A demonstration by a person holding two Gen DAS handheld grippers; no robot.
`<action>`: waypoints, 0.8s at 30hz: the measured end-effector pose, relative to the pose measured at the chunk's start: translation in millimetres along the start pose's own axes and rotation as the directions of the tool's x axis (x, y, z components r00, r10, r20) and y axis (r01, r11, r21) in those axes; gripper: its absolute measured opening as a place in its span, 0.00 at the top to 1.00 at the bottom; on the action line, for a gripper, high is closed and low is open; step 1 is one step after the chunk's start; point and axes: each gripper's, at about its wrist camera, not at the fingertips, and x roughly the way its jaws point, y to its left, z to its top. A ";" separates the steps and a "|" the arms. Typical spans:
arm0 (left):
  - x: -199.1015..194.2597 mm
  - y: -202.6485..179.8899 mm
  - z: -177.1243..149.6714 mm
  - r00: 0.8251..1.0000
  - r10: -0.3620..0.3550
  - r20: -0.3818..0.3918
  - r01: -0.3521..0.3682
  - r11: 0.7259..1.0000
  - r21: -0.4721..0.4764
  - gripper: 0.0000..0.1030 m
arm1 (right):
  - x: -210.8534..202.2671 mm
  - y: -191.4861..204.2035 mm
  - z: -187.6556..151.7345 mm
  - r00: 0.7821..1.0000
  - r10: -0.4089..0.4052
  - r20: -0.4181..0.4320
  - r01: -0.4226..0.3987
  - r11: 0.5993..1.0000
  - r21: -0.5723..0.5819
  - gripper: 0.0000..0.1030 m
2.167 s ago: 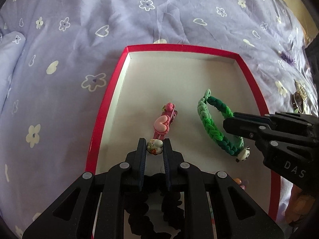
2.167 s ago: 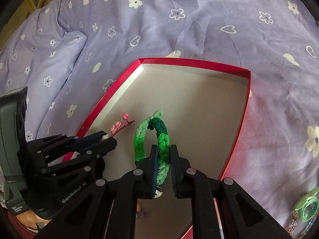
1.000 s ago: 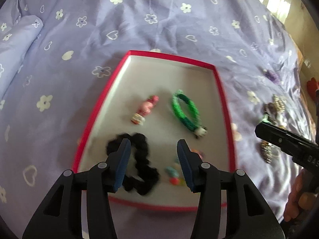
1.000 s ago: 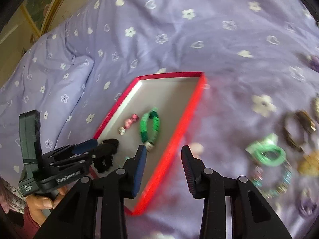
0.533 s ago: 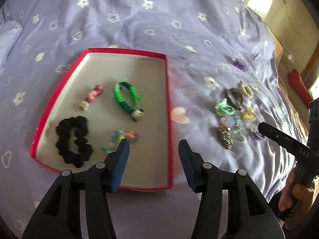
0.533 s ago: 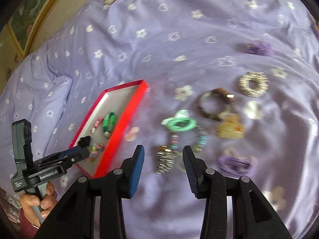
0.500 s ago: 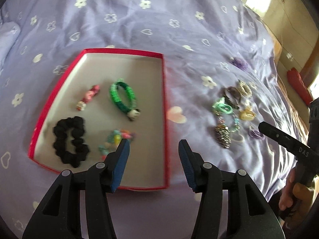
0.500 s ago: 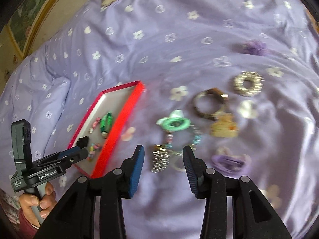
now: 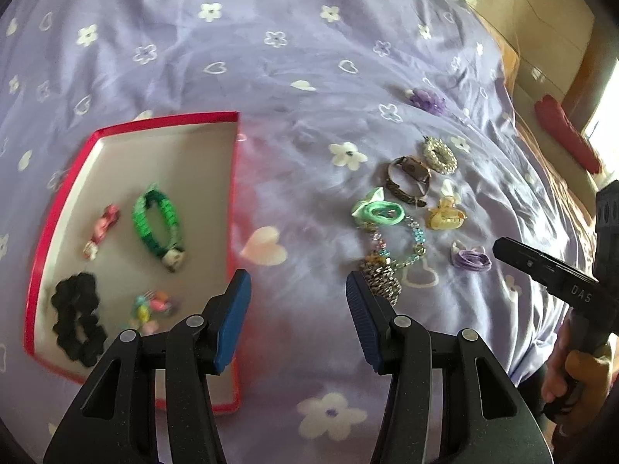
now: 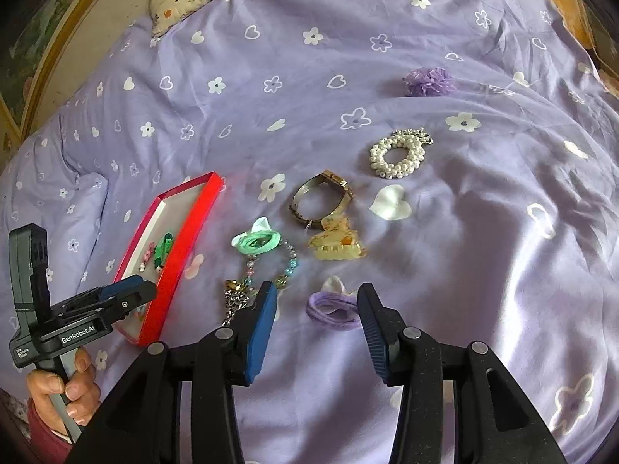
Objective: Organize jewelry
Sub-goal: 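Move both open tools back over the remaining jewelry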
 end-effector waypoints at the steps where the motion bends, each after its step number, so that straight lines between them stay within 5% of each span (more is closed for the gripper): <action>1: 3.0 -3.3 2.4 1.000 -0.004 -0.002 0.005 1.000 0.009 0.52 | 1.2 -0.7 0.9 1.000 -0.001 0.000 0.001 1.000 -0.001 0.56; 24: 92.6 -42.5 49.8 0.991 -0.069 -0.112 0.087 0.983 0.163 0.52 | 64.4 -10.5 30.8 0.998 -0.014 -0.065 0.013 1.000 -0.028 0.54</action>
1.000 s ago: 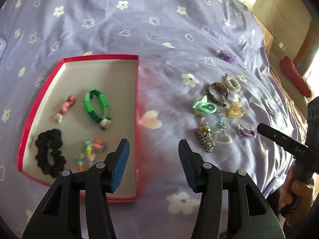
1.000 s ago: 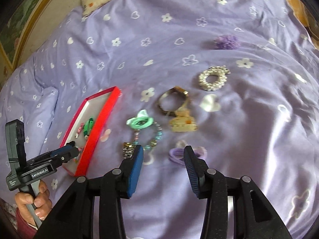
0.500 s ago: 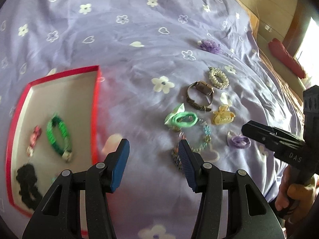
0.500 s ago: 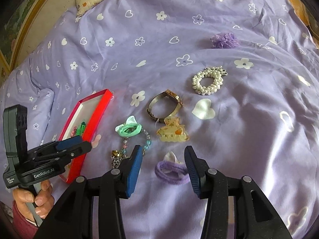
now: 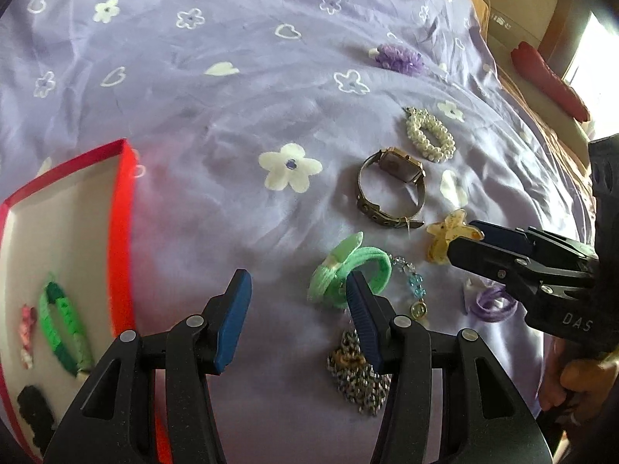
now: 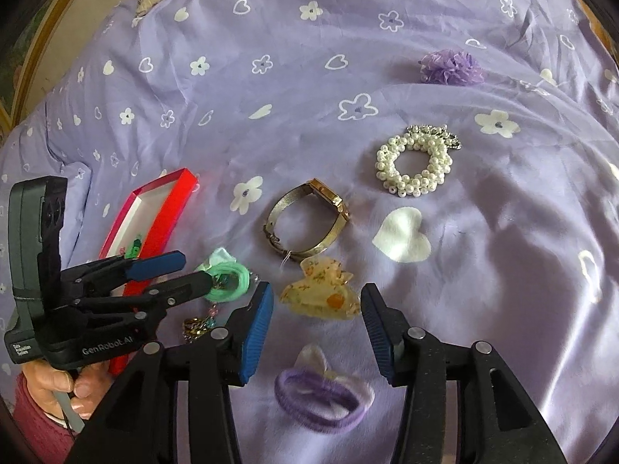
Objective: Organize jewelry
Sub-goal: 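Move both open tools back over the remaining jewelry, then grasp the mint hair tie with the left tool while the right tool grasps the yellow claw clip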
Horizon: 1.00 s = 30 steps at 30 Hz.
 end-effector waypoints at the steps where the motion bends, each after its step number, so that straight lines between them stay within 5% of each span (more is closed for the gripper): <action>1: 2.9 0.1 0.8 1.000 -0.011 -0.002 0.011 1.000 -0.002 0.53 | 2.1 -1.6 0.6 1.000 0.001 -0.004 -0.001 1.000 0.004 0.54; 6: 8.6 -4.7 1.6 0.998 -0.067 -0.003 0.067 0.998 0.018 0.84 | 1.1 -2.5 1.4 1.000 0.016 0.009 -0.016 1.000 0.005 0.63; 12: -5.0 -7.0 -4.1 0.998 -0.052 0.032 0.051 0.998 0.029 0.87 | -6.4 -1.9 0.7 0.999 0.027 0.026 -0.027 0.999 0.016 0.63; 30: -79.6 42.2 -51.3 0.990 -0.031 0.138 0.055 0.983 -0.174 0.88 | -21.9 51.3 -10.3 0.992 0.117 0.034 -0.116 0.992 -0.043 0.63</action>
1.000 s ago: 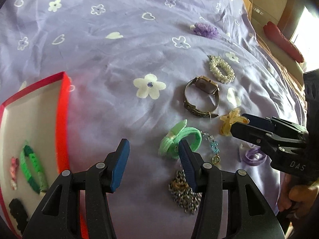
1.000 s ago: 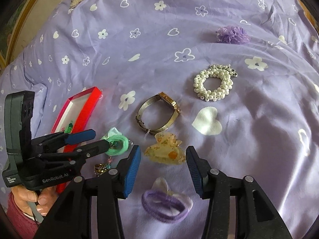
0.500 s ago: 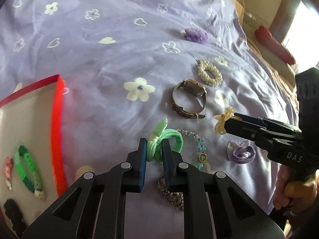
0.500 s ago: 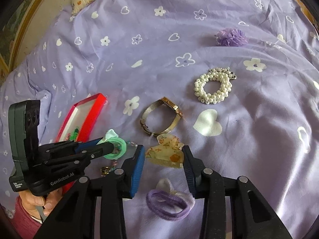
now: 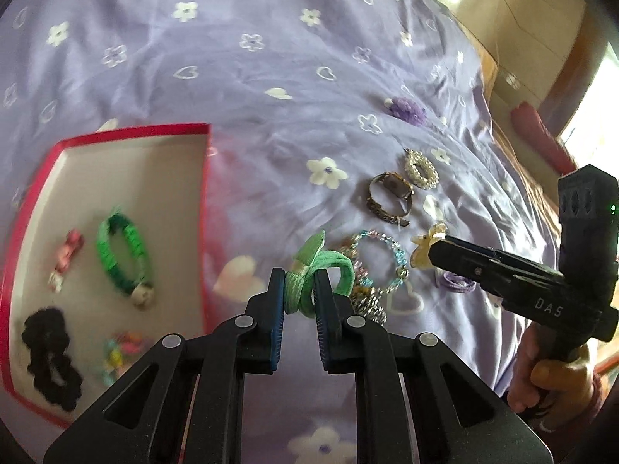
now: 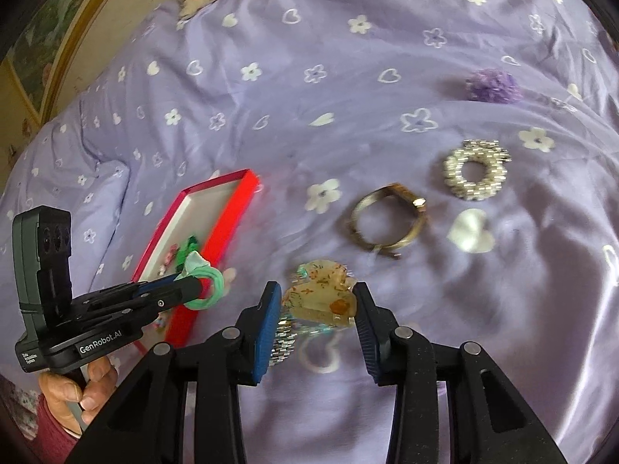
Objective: Organize jewelry
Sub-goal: 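Grasp the mint hair tie with the left tool while the right tool grasps the yellow claw clip, then carry the mint hair tie with the left tool while the right tool carries the claw clip to the box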
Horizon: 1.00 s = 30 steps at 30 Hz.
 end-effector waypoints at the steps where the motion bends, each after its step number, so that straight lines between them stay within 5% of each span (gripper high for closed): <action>1: -3.4 3.8 -2.2 1.000 0.002 0.005 -0.002 1.000 -0.014 0.88 | 1.5 5.5 -0.4 1.000 0.005 -0.004 -0.005 1.000 -0.007 0.63; 30: -80.2 126.2 -40.4 0.983 0.157 0.092 -0.128 0.956 -0.264 0.88 | 57.8 131.1 -2.2 0.984 0.148 -0.095 -0.162 0.973 -0.167 0.63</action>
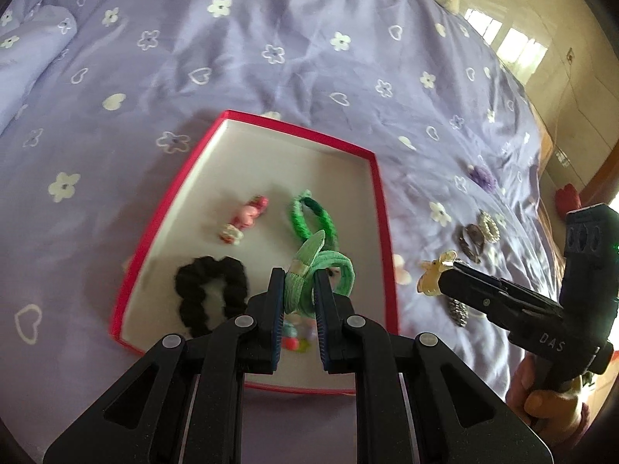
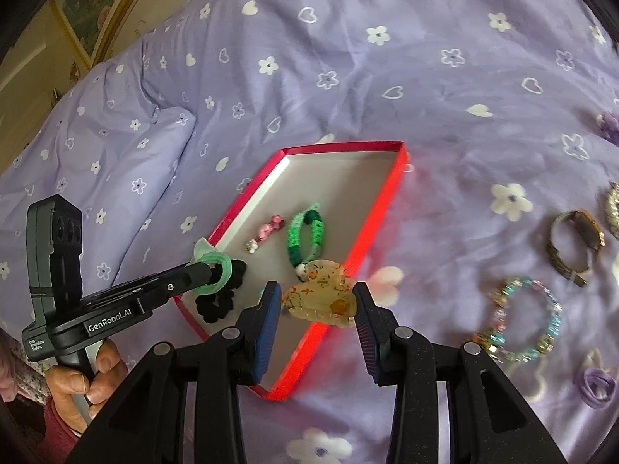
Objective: Organize jewelry
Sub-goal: 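Carry the mint hair tie with the left tool while the right tool carries the claw clip to the box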
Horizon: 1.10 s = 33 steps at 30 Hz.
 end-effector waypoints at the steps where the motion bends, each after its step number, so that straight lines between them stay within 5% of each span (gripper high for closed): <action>1: 0.2 3.0 1.4 1.000 0.005 0.001 -0.005 1.000 -0.003 0.88 | 3.3 2.3 1.7 1.000 0.004 -0.002 -0.004 1.000 -0.005 0.63; 33: 87.5 66.3 46.8 0.986 0.143 -0.087 -0.150 0.986 -0.079 0.87 | 105.0 11.9 49.6 0.995 -0.055 -0.083 0.050 0.996 -0.070 0.63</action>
